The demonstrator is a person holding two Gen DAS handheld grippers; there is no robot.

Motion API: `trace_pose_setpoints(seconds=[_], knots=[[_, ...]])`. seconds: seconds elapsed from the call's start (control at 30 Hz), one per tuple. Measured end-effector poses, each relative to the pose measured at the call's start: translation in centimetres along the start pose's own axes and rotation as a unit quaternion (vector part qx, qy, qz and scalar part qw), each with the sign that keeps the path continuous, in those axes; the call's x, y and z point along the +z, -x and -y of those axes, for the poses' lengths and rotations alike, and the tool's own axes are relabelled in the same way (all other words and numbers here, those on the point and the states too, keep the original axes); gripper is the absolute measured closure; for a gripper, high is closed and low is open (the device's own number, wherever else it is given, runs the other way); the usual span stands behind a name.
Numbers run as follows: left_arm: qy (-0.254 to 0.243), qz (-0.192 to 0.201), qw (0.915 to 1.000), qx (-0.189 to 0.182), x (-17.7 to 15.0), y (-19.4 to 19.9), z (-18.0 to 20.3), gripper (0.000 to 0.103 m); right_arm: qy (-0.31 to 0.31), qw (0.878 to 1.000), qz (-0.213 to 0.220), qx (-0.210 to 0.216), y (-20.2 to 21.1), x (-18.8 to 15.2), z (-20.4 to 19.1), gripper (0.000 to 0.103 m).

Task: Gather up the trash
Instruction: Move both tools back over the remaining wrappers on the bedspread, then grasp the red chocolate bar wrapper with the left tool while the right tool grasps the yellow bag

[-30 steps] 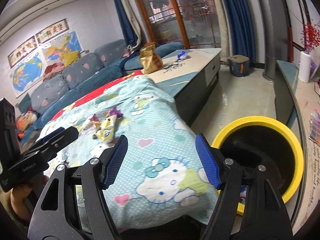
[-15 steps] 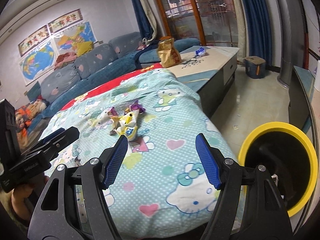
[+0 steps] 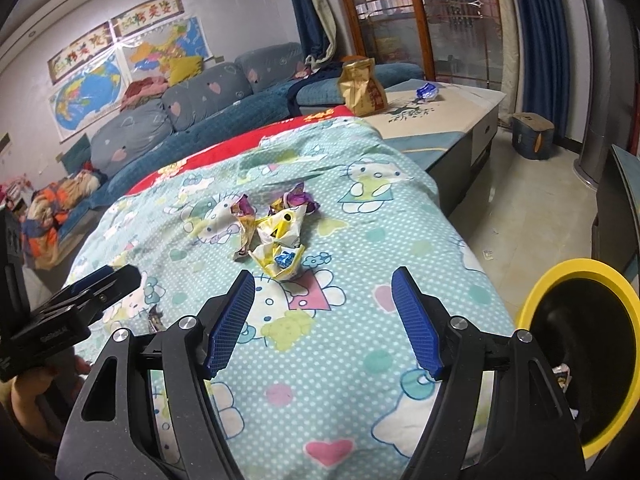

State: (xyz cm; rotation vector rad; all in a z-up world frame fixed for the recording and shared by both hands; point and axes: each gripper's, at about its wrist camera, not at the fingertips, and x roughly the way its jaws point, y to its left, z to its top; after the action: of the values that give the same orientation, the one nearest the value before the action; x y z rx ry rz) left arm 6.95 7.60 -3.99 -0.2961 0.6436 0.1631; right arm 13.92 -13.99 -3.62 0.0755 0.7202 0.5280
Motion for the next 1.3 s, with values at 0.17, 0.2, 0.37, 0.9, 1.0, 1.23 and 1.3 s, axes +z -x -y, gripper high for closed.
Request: trace_pose_setpoints(seconds=[0.17,0.2,0.37,0.9,1.0,1.23,1.3], knots=[[0.027,-0.028,0.9992,0.008,-1.3,-0.3,-2.0,0.007,0.001,1.0,-0.014,0.007,-1.7,0.2,-0.6,0.04],[0.034,-0.037,0.9987,0.008,-1.7,-0.4,-2.4,0.007,0.001,1.0,-0.016,0.007,-2.0,0.2,-0.6,0.04],[0.057,-0.064,0.9963,0.001,-2.9,-1.4,-3.6,0.008,0.005,0.999,-0.034,0.013,-3.8,0.4,-1.1,0.04],[0.069,-0.098,0.9928,-0.012,-4.6,-3.4,-4.0,0.065,0.031,0.996,-0.084,0.02,-10.1,1.2,-3.8,0.04],[0.07,-0.098,0.9926,-0.017,-4.5,-3.4,-4.0,0.067,0.037,0.995,-0.091,0.014,-11.2,1.2,-4.1,0.041],[0.067,-0.097,0.9928,-0.025,-4.4,-3.6,-4.0,0.078,0.015,0.994,-0.108,0.022,-12.3,0.7,-3.3,0.076],[0.066,-0.097,0.9927,-0.027,-4.3,-3.7,-3.9,0.079,0.009,0.995,-0.095,0.026,-11.7,0.5,-3.0,0.077]])
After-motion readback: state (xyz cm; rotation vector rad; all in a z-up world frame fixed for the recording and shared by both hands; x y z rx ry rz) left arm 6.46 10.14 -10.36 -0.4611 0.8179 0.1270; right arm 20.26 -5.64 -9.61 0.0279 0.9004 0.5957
